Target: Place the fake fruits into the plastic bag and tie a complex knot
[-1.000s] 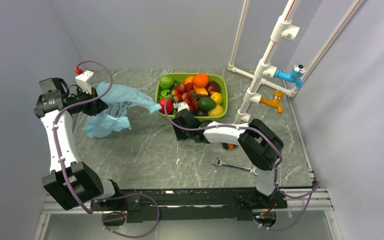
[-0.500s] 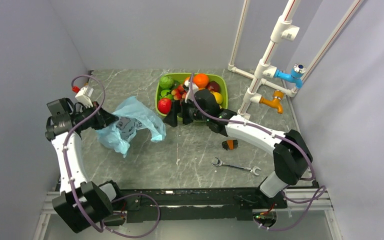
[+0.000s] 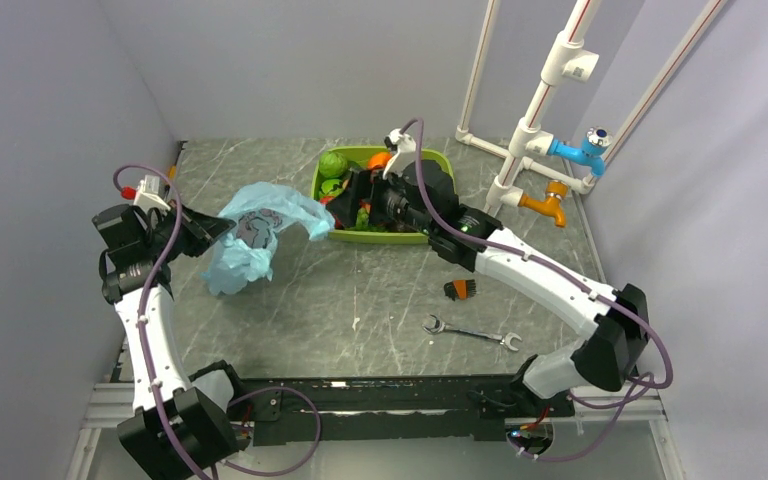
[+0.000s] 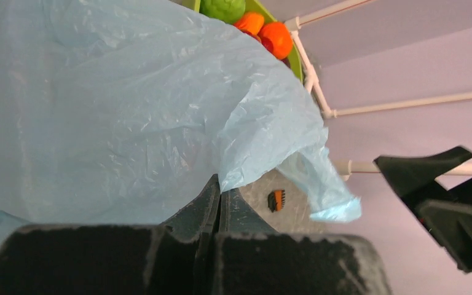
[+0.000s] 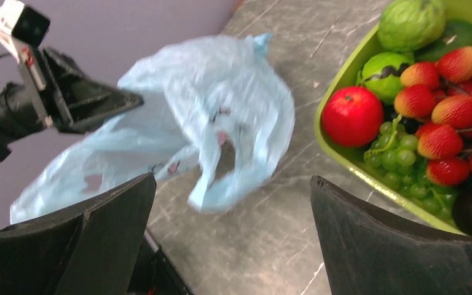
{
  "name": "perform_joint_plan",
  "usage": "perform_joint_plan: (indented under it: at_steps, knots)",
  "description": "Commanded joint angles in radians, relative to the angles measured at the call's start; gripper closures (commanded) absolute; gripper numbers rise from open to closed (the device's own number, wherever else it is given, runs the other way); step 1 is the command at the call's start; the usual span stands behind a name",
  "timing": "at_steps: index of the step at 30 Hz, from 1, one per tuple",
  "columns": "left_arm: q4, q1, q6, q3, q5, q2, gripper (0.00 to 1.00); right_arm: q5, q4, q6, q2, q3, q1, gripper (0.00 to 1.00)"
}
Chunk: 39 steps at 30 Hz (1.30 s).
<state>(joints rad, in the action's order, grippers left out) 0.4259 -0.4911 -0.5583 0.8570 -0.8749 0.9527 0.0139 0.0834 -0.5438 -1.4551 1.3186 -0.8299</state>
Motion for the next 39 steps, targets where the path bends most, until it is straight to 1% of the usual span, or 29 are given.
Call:
perform_joint_plan:
  at_steps: [1,3,5,7,9,11,14,16,19,20,22,25,27,28,29,31,32,34,35,36,39]
  knots:
    - [-0.115,0.0,-0.175,0.037,0.015,-0.006,1.0,0.079,0.09,-0.021,0.037,-0.04,-0.012,0.0]
    - [-0.12,0.002,-0.195,0.047,0.011,-0.005,1.0,0.127,0.002,-0.024,0.035,-0.065,-0.017,0.0]
    - [-0.129,0.007,-0.212,0.054,0.002,-0.001,1.0,0.148,-0.053,-0.049,-0.005,-0.038,-0.043,0.0]
    - [-0.154,0.017,-0.234,0.059,-0.003,-0.002,1.0,0.118,-0.033,-0.103,-0.075,0.052,-0.072,0.0]
    - [-0.118,0.036,-0.255,0.082,0.041,0.0,1.0,0.111,0.012,-0.166,-0.148,0.158,-0.091,0.01]
    - [-0.138,0.051,-0.28,0.085,0.04,-0.008,1.0,0.066,0.055,-0.218,-0.21,0.242,-0.117,0.0]
    - [-0.164,0.082,-0.289,0.088,0.042,-0.03,1.0,0.037,0.038,-0.316,-0.269,0.291,-0.139,0.01]
    - [-0.183,0.103,-0.283,0.086,0.031,-0.043,1.0,-0.005,0.074,-0.334,-0.327,0.361,-0.153,0.01]
    - [-0.196,0.113,-0.271,0.076,0.003,-0.063,1.0,-0.107,0.159,-0.332,-0.408,0.458,-0.158,0.03]
    - [-0.203,0.116,-0.266,0.071,-0.013,-0.071,1.0,-0.164,0.182,-0.332,-0.428,0.48,-0.158,0.04]
    - [-0.208,0.123,-0.256,0.068,-0.033,-0.086,1.0,-0.23,0.198,-0.315,-0.461,0.498,-0.158,0.07]
    - [-0.217,0.126,-0.231,0.077,-0.065,-0.104,1.0,-0.269,0.206,-0.227,-0.502,0.498,-0.159,0.14]
    - [-0.209,0.123,-0.203,0.1,-0.065,-0.112,1.0,-0.266,0.22,-0.159,-0.518,0.457,-0.156,0.16]
    - [-0.209,0.119,-0.189,0.112,-0.067,-0.114,1.0,-0.255,0.214,-0.114,-0.512,0.418,-0.153,0.21]
    - [-0.202,0.111,-0.172,0.123,-0.066,-0.116,1.0,-0.244,0.194,-0.075,-0.498,0.365,-0.152,0.3]
    - [-0.174,0.083,-0.122,0.151,-0.063,-0.111,1.0,-0.184,0.153,-0.01,-0.452,0.247,-0.136,0.59]
    - [-0.142,0.057,-0.072,0.172,-0.062,-0.102,1.0,-0.151,0.134,0.026,-0.426,0.185,-0.119,0.73]
    - [-0.002,0.001,0.096,0.253,-0.009,-0.066,1.0,-0.105,0.112,0.085,-0.358,0.057,-0.07,0.94]
    - [0.081,-0.033,0.195,0.306,0.035,-0.035,1.0,-0.082,0.11,0.115,-0.328,0.011,-0.046,1.0]
    - [0.16,-0.052,0.332,0.373,0.101,-0.002,1.0,-0.066,0.113,0.148,-0.294,-0.031,-0.021,1.0]
    - [0.335,-0.07,0.563,0.486,0.288,0.1,1.0,-0.036,0.111,0.212,-0.213,-0.13,0.02,1.0]
